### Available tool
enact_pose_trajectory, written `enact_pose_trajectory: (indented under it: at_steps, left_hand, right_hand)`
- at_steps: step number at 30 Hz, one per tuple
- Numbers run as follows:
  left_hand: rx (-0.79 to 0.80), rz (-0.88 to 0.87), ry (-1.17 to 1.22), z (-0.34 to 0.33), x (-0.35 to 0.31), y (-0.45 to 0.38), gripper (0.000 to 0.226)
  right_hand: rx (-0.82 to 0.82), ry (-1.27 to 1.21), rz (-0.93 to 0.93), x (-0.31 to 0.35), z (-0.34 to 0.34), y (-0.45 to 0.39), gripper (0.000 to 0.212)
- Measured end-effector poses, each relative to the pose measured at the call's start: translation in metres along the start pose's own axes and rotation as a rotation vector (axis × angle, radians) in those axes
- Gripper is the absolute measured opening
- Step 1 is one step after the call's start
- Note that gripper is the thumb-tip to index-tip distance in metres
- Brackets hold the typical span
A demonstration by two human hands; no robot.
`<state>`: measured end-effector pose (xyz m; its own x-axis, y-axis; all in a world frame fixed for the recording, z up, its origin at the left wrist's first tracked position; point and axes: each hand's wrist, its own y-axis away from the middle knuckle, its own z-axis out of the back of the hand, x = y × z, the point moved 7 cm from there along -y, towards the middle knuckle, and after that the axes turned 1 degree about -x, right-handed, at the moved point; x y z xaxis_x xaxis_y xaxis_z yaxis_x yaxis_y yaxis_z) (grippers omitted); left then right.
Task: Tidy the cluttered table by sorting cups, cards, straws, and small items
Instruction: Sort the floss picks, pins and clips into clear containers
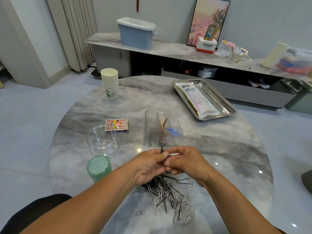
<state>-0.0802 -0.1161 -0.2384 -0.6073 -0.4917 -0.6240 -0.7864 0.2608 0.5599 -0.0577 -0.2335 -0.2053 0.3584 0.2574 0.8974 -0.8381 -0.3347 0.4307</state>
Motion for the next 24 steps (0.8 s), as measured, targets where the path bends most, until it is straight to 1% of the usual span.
enact_pose_trajectory:
  at_steps: [1,3,6,7,8,10,12,13,15,18,21,22,24]
  left_hand:
    - [-0.004,-0.009,-0.006,0.000,0.000,0.001,0.015]
    - [-0.016,-0.040,-0.009,-0.002,-0.003,0.002,0.018]
    - [-0.117,-0.087,0.022,0.002,-0.011,0.001,0.018]
    - [-0.157,-0.095,0.042,0.006,-0.013,0.001,0.017]
    - [-0.196,-0.103,0.060,0.009,-0.018,0.001,0.017]
    - [-0.274,-0.110,0.036,0.019,-0.027,0.003,0.019]
    - [-0.343,-0.116,-0.119,0.028,-0.036,0.004,0.017]
    - [-0.358,-0.114,-0.207,0.030,-0.039,0.004,0.015]
    - [-0.367,-0.109,-0.382,0.032,-0.043,0.004,0.010]
    - [-0.349,-0.120,-0.688,0.036,-0.043,0.004,0.005]
    - [-0.357,-0.130,-1.028,0.043,-0.042,0.002,0.009]
    - [-0.371,-0.122,-1.160,0.045,-0.043,0.004,0.011]
    - [-0.388,-0.084,-1.401,0.048,-0.042,0.005,0.024]
  right_hand:
    - [-0.015,0.023,0.013,0.001,-0.001,0.000,0.027]
    - [-0.047,0.055,0.041,0.004,0.000,-0.002,0.024]
    - [-0.101,0.074,0.089,0.007,0.010,-0.005,0.017]
    - [-0.121,0.114,0.100,0.007,0.017,-0.006,0.015]
    - [-0.131,0.198,0.106,0.006,0.023,-0.007,0.014]
    - [-0.075,0.488,0.055,-0.005,0.027,-0.008,0.019]
    - [0.025,0.773,-0.043,-0.021,0.021,-0.008,0.031]
    - [0.047,0.874,-0.072,-0.028,0.018,-0.009,0.037]
    - [0.025,0.991,-0.059,-0.032,0.012,-0.012,0.040]
    - [-0.061,0.998,-0.027,-0.029,0.009,-0.020,0.023]
    - [-0.081,1.027,-0.029,-0.027,0.010,-0.022,0.005]
    - [-0.078,1.066,-0.025,-0.026,0.010,-0.021,0.004]
    - [-0.081,1.181,-0.009,-0.025,0.012,-0.020,0.010]
